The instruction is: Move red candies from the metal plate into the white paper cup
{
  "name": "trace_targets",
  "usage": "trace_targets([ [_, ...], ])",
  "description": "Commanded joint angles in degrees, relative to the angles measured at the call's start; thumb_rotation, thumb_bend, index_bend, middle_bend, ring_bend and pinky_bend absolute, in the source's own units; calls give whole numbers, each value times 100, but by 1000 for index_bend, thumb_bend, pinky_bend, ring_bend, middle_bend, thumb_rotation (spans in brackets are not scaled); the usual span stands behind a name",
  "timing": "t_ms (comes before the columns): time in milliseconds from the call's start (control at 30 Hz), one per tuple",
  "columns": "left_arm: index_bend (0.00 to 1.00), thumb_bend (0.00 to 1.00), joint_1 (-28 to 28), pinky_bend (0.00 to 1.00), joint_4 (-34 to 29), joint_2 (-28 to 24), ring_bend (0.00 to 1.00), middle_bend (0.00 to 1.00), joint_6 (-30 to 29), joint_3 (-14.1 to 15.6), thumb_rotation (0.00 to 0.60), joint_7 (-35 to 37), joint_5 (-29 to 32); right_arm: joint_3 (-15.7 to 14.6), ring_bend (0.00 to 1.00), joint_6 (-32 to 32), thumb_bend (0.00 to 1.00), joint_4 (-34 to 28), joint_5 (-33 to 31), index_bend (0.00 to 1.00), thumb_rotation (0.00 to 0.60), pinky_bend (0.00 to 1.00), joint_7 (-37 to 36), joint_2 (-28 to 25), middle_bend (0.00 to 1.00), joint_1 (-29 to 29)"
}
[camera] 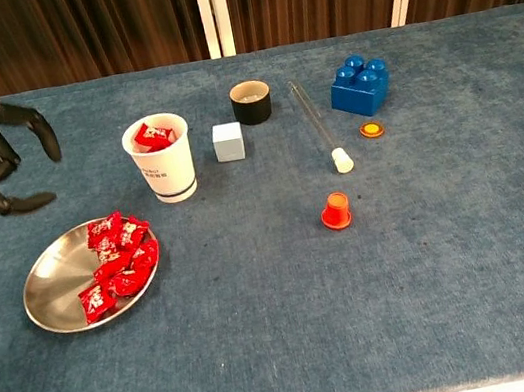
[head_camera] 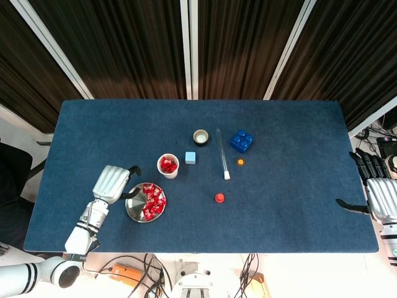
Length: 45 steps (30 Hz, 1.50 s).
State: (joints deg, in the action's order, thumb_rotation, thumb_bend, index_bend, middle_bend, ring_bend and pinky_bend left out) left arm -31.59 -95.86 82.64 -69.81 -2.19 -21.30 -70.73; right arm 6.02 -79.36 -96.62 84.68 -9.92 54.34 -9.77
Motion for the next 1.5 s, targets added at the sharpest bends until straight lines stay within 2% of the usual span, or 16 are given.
trace_targets([
  [33,436,199,-38,798,122,187,871,915,186,82,600,-105,-77,-2,0,6,61,-33,5,0,600,29,33,-9,0,-7],
  [667,447,223,-384,798,888,902,871,915,923,-195,600,-360,268,-38,0,-20,62,-16,-47,0,600,30,3,-22,0,59],
  [1000,460,223,-410,798,960,974,871,915,990,-173,600,-630,390,-34,0,-6,61,-37,-78,0,600,29,43,-32,0,60],
  [1500,473,222,-399,798,960,1014,870,915,1104,-98,600,-650,415,-35,0,15,61,-22,-88,0,600,30,40,-21,0,57],
])
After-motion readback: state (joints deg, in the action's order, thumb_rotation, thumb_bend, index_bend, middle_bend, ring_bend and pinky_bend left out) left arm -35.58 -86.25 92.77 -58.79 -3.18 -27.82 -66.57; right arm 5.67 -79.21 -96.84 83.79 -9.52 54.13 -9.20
